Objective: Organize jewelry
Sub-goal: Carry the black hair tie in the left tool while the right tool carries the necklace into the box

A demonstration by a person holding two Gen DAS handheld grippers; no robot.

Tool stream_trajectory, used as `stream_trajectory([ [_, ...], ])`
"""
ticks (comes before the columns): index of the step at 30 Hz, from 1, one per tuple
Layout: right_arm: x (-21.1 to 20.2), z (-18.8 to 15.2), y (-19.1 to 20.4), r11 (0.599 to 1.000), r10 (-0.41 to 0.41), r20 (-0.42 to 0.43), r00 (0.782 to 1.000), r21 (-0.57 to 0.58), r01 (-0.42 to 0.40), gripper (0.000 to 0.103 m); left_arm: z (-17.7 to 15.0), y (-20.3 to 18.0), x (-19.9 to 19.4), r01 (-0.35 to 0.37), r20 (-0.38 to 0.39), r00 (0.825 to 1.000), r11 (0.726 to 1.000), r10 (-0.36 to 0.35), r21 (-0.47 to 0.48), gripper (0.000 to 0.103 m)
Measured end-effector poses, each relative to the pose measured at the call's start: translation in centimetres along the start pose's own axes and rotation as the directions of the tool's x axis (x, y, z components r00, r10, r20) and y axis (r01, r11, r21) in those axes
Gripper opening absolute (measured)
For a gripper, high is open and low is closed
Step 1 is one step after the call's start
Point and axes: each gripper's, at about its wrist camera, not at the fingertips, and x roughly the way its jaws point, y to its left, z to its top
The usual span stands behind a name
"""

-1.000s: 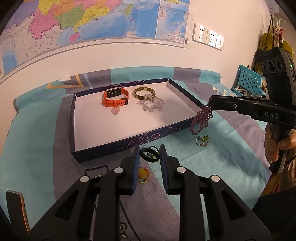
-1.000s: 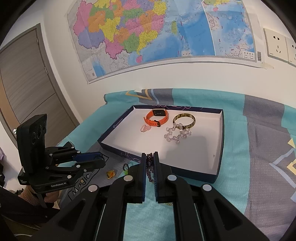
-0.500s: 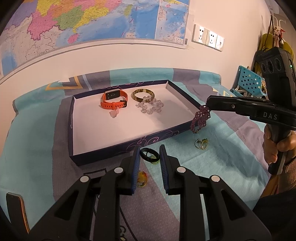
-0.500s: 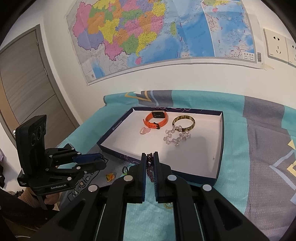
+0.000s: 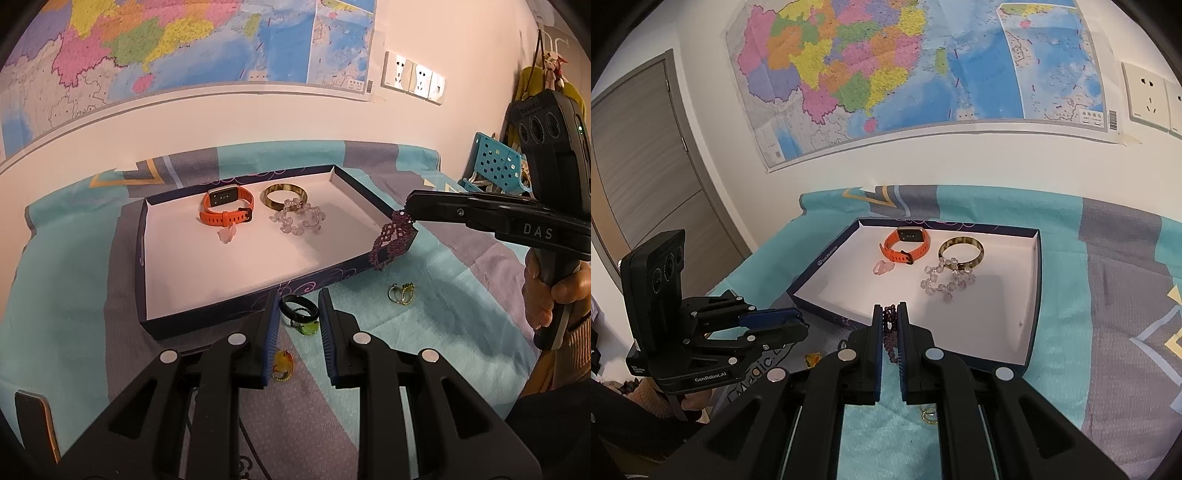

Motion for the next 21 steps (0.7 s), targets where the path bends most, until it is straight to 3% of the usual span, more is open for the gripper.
stream_trajectory([
  [21, 0.37, 0.35, 0.32, 1.0, 0.005, 0.0, 1.0, -0.004, -0.005, 0.006, 0.44, 0.09, 0.3, -0.001, 0.0, 1.0, 1.0, 0.001, 0.003, 0.021],
])
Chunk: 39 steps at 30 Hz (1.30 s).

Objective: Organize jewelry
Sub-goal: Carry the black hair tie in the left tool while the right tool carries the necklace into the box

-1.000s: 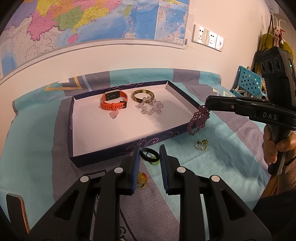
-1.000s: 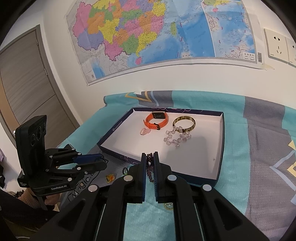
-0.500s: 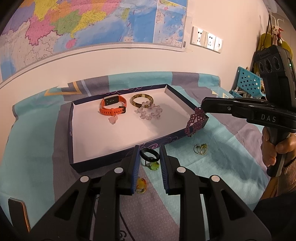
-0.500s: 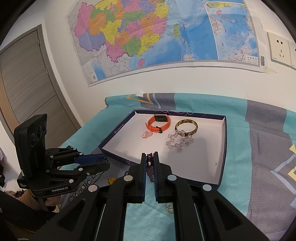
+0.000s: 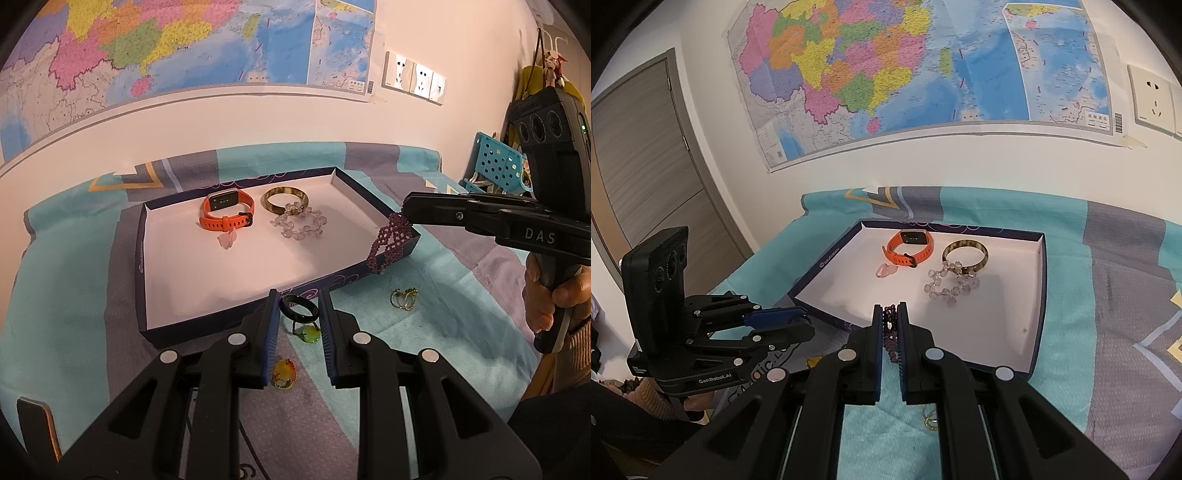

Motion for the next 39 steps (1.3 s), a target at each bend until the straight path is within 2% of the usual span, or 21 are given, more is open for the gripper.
stream_trajectory([
  [39, 0.9, 1.5, 0.0, 1.0, 0.011, 0.002, 1.0, 0.006, -0.011, 0.006, 1.8, 0.5, 1.6, -0.021, -0.008, 1.0, 1.0, 0.021, 0.011, 0.021],
])
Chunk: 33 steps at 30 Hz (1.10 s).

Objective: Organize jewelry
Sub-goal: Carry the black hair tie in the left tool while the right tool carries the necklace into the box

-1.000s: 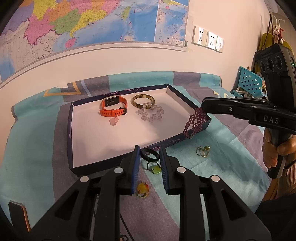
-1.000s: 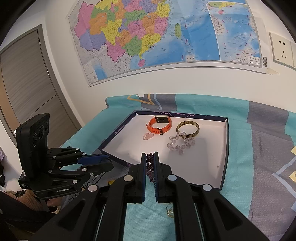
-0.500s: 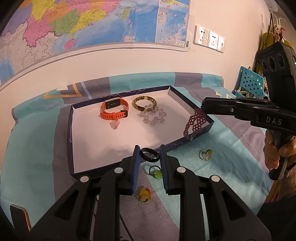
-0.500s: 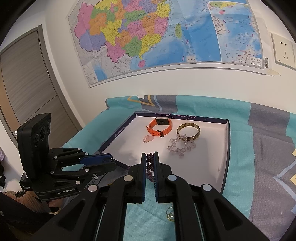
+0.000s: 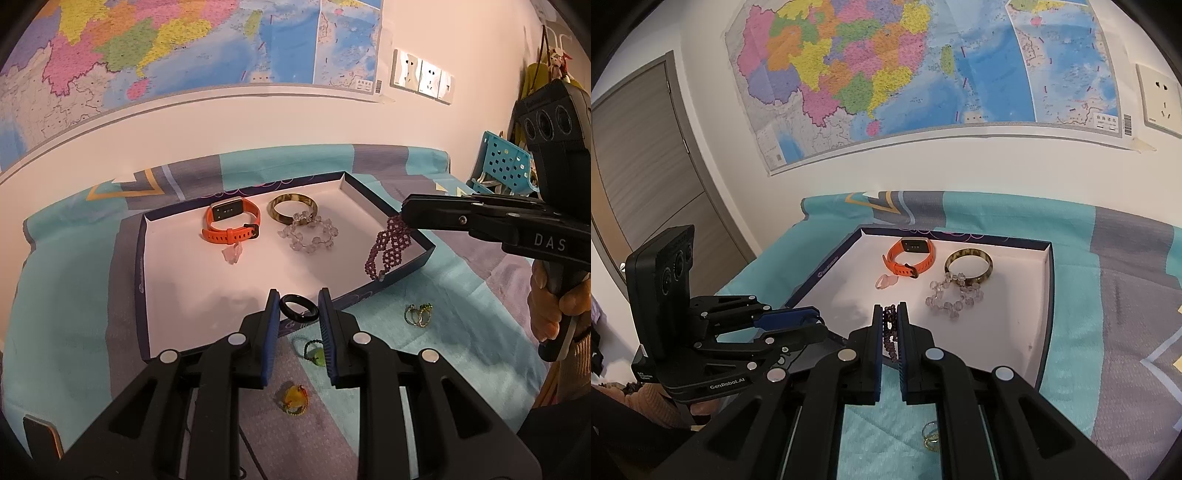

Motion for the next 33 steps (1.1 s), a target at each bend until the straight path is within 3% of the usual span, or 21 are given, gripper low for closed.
stream_trajectory([
  [33, 3.3, 1.9, -2.0, 0.999, 0.004, -0.022, 1.0, 0.032, -0.004, 0.006, 2.0, 2.1, 3.2, -0.026, -0.03, 0.999, 0.999, 0.024, -0.043, 0.021],
])
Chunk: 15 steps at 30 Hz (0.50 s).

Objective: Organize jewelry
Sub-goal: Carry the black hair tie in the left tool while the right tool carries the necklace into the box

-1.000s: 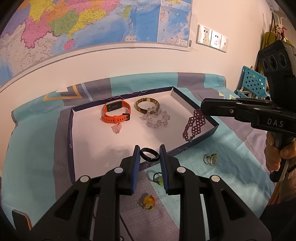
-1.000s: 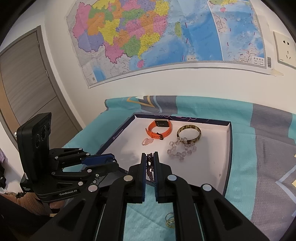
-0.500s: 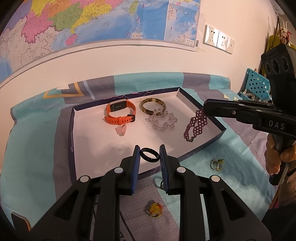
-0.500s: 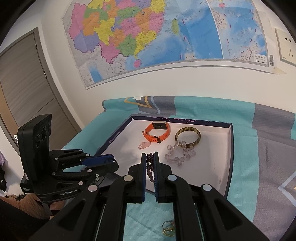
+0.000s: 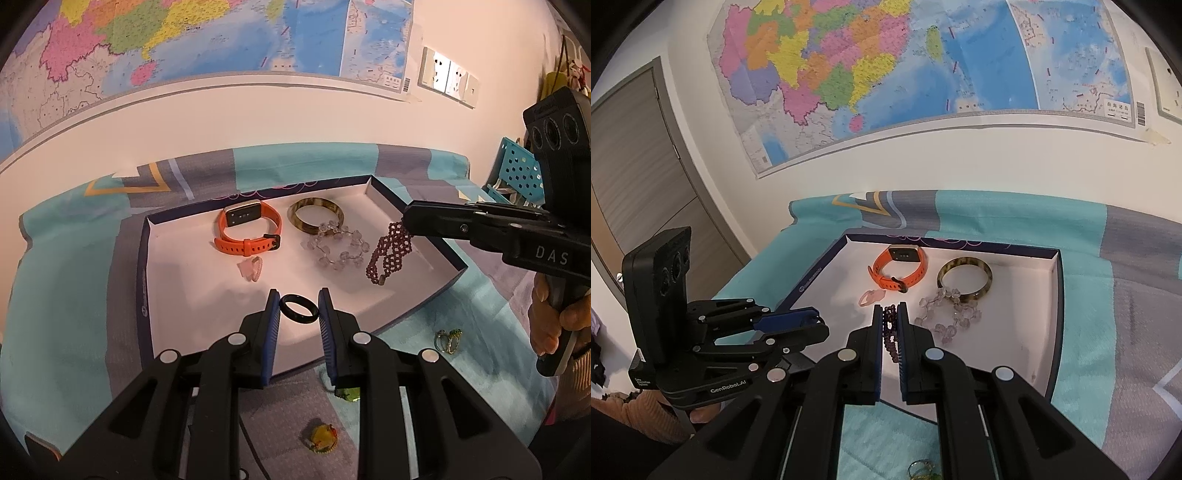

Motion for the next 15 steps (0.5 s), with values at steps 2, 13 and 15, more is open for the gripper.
stream_trajectory([
  [2, 0.2, 0.0, -0.1, 1.0, 0.0, -0.002, 1.0, 0.003, 0.0, 0.006, 0.1, 0.0, 0.2, -0.002, -0.001, 1.0, 1.0, 0.002, -0.002, 0.021],
  [13, 1.4, 0.6, -0.3, 1.0, 0.009, -0.015, 1.0, 0.01, -0.009, 0.006, 0.7, 0.7, 1.8, -0.013, -0.025, 1.0, 1.0, 0.013, -0.017, 0.022],
  [15, 1.6, 0.7, -0.4, 1.0, 0.014, -0.019, 1.0, 0.013, -0.014, 0.006, 0.7, 0.8, 2.1, -0.016, -0.03, 0.999, 1.0, 0.015, -0.022, 0.022],
])
